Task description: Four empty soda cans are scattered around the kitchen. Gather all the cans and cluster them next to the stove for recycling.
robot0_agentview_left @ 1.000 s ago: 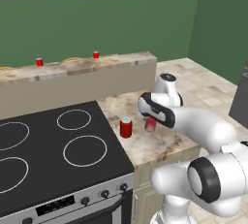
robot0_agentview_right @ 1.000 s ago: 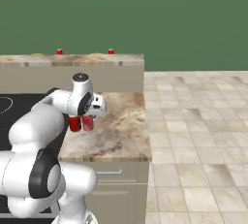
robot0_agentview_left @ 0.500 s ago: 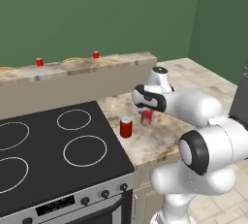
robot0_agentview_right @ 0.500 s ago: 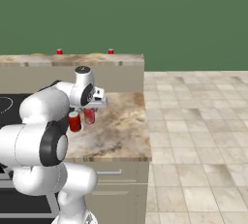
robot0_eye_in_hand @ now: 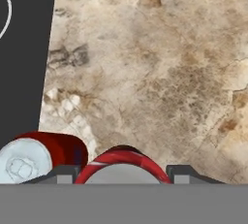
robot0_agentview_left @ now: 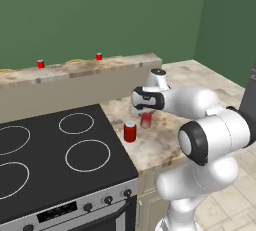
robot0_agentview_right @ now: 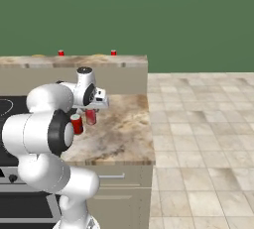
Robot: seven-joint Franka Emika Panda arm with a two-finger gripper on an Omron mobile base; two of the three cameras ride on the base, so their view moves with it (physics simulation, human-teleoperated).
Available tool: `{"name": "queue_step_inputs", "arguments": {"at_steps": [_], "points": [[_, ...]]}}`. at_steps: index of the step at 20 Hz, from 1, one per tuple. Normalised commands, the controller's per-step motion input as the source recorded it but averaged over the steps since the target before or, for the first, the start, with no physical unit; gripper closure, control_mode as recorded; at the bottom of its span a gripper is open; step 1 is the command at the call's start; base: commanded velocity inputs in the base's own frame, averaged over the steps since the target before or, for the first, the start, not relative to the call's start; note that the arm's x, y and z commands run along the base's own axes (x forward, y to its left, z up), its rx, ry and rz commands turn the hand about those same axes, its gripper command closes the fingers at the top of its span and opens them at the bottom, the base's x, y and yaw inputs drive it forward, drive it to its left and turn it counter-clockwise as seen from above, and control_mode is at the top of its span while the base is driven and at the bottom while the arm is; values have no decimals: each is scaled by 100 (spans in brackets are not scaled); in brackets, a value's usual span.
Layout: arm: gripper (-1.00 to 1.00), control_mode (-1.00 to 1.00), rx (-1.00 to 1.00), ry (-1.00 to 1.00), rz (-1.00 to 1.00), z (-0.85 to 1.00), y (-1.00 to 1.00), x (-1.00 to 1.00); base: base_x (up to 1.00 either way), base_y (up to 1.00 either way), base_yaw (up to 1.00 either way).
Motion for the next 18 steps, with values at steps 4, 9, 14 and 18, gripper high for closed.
{"name": "queue_step_inputs", "arguments": {"at_steps": [4,9,14,18], "points": [[100,-100,0,-7,-2,-21,12,16,0,0,0],[100,-100,0,-10,-4,-14,7,28,0,0,0],[100,-100,0,-3,-6,-17,9,29,0,0,0],[100,-100,0,0,-6,-15,8,24,0,0,0]]}}
